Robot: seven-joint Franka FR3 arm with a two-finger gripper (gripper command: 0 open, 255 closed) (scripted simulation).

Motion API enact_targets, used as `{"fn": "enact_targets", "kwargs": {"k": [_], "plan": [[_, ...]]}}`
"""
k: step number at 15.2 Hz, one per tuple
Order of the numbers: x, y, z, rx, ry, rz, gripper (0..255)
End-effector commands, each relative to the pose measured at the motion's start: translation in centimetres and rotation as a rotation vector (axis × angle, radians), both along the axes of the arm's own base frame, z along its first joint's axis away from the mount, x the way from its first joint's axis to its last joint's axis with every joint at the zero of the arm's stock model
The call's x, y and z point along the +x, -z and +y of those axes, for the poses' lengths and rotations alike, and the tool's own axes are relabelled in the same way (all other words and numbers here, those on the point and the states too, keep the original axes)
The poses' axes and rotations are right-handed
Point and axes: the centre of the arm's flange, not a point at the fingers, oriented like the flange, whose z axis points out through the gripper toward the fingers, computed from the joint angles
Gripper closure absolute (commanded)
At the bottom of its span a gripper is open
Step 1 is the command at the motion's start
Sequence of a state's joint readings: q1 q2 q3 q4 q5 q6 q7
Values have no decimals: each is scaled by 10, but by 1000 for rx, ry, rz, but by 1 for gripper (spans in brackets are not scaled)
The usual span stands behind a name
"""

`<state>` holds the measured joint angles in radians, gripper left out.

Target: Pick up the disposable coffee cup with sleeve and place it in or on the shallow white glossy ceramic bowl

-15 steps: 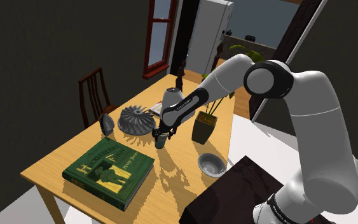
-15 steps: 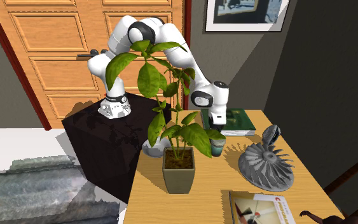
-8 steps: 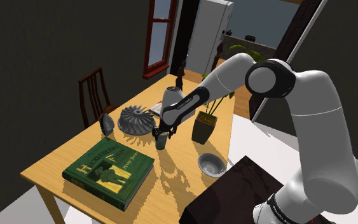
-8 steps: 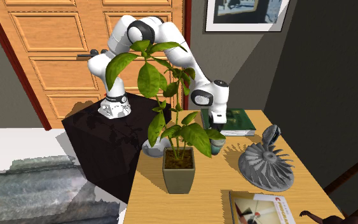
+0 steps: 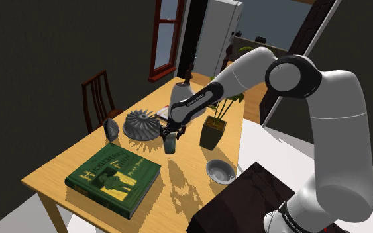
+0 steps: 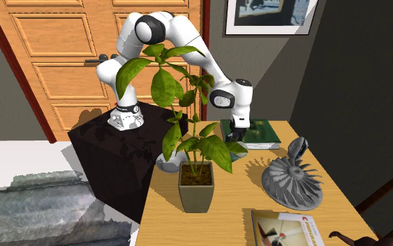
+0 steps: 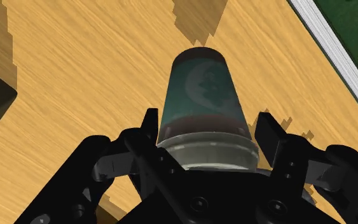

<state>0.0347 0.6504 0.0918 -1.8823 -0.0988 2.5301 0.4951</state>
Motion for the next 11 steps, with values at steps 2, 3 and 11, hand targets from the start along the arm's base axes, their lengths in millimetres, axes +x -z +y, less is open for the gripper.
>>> {"fn": "enact_targets", "kwargs": {"k": [2, 3, 11], "plan": [[1, -16, 0, 0, 0, 0, 255], [1, -21, 0, 0, 0, 0, 255], [1, -64, 0, 0, 0, 0, 255]]}}
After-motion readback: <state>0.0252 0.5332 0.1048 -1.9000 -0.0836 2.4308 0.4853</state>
